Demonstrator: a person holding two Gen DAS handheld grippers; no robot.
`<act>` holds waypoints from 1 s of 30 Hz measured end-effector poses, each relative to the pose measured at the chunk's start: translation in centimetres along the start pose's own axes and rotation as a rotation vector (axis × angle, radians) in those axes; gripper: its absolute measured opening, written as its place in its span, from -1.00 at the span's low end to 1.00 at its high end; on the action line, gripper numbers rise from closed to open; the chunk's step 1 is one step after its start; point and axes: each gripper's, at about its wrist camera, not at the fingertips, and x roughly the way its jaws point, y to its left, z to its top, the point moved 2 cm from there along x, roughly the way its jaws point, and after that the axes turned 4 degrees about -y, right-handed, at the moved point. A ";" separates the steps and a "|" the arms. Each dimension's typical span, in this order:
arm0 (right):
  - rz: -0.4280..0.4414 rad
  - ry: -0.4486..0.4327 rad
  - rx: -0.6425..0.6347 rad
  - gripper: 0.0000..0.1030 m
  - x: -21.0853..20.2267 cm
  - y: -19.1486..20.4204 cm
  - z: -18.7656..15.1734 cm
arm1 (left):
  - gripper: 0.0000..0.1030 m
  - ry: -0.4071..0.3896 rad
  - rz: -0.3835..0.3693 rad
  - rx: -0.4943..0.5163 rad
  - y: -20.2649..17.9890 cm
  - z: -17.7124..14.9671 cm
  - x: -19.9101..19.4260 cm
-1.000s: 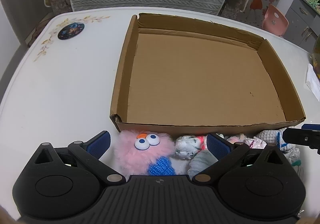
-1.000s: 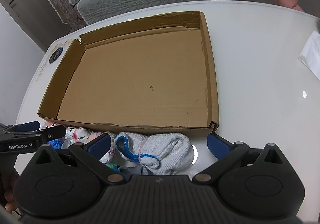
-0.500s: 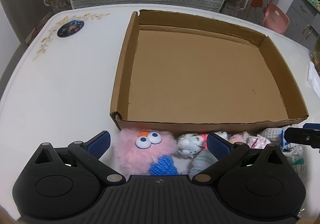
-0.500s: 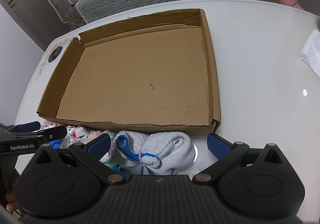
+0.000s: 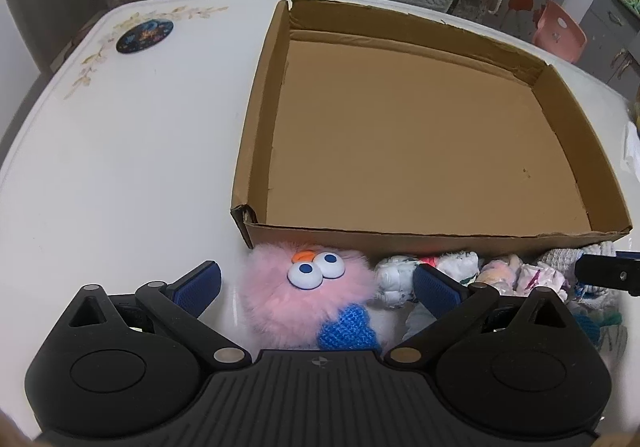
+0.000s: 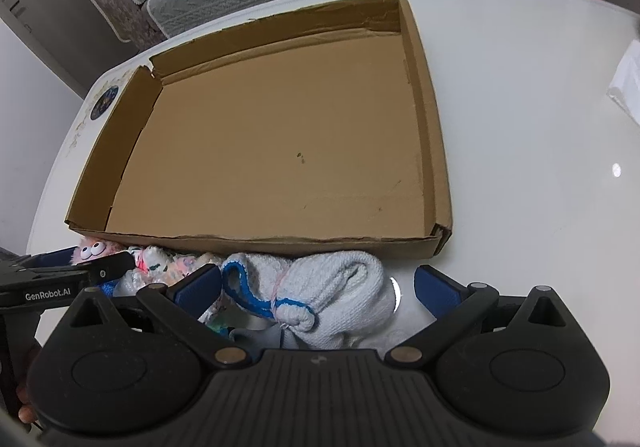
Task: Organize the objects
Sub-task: 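Move the left gripper to the pink plush while the right gripper approaches the white sock, then close the left gripper on the pink plush while the right gripper grasps the white sock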
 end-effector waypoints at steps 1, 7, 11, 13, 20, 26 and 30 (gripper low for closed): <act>-0.001 -0.010 0.001 0.99 -0.2 0.0 0.0 | 0.99 -0.004 0.003 0.003 0.0 0.0 0.0; 0.011 0.000 0.011 0.99 -0.1 -0.2 -0.3 | 0.99 0.006 -0.012 -0.004 0.4 -0.3 0.1; 0.015 0.006 0.012 0.99 0.0 -0.1 -0.4 | 0.99 -0.015 -0.005 -0.013 1.1 -0.4 -0.6; 0.027 0.000 0.018 0.99 -0.1 -0.1 -0.4 | 0.99 -0.002 0.017 -0.005 1.3 -0.5 -0.4; -0.004 0.039 -0.012 1.00 1.5 0.5 -1.2 | 0.99 0.025 0.048 0.013 1.3 -0.8 1.4; -0.018 -0.013 -0.041 0.68 1.0 0.9 -1.7 | 0.93 0.011 0.061 0.049 0.7 -0.9 1.5; 0.005 -0.034 -0.033 0.42 0.4 0.5 -2.1 | 0.40 -0.017 0.052 0.053 0.5 -0.9 0.7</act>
